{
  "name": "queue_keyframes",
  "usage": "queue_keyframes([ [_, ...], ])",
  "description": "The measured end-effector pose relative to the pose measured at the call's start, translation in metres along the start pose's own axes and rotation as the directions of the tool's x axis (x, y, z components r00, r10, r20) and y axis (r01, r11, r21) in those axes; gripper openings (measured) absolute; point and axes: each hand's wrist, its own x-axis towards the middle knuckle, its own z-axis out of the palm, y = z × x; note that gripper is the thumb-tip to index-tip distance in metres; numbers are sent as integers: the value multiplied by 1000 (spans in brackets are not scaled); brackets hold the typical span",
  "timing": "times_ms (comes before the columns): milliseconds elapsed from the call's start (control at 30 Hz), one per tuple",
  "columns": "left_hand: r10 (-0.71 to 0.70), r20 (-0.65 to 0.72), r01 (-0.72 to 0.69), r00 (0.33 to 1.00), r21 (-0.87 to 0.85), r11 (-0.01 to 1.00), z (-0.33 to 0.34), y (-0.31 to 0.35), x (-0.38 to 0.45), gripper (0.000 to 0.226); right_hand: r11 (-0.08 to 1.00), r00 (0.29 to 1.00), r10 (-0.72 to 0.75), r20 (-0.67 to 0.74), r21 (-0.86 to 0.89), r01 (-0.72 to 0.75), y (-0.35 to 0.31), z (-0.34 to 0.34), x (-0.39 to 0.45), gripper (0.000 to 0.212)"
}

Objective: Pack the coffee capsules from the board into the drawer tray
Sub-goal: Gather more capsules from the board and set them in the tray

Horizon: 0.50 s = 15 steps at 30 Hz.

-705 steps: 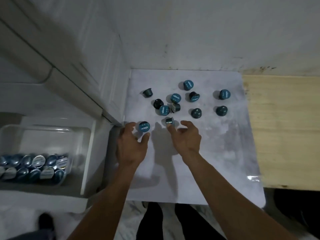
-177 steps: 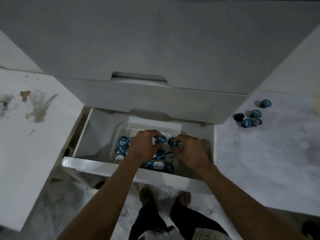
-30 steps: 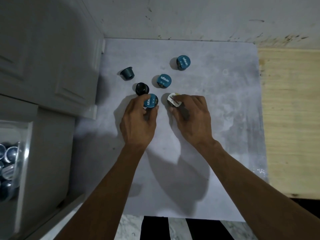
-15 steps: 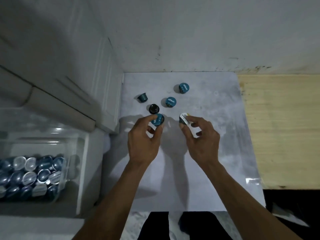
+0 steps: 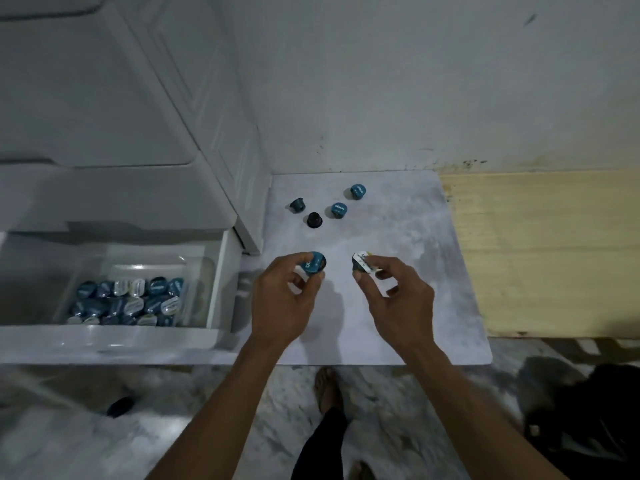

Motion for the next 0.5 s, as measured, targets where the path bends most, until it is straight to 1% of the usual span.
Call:
queue_keyframes([
  [100,6,-15,-6,1000,6,1000,-17,15,-30,28,1000,1000,2,23,4,-2,-15,-13,-29,24],
  [233,29,-47,-28,998,34,999,-54,31,-52,27,999,998,-12,70,51,8,-43,-18,-50,22],
  [367,27,-103,-18,994,86,996,-101,36,-59,26,995,992,-63,108,82,55,-73,-2,-58,22],
  [500,1,-167,19,986,119,993,-154,18,-63,26,992,980,-81,180,111,62,-102,31,-63,22],
])
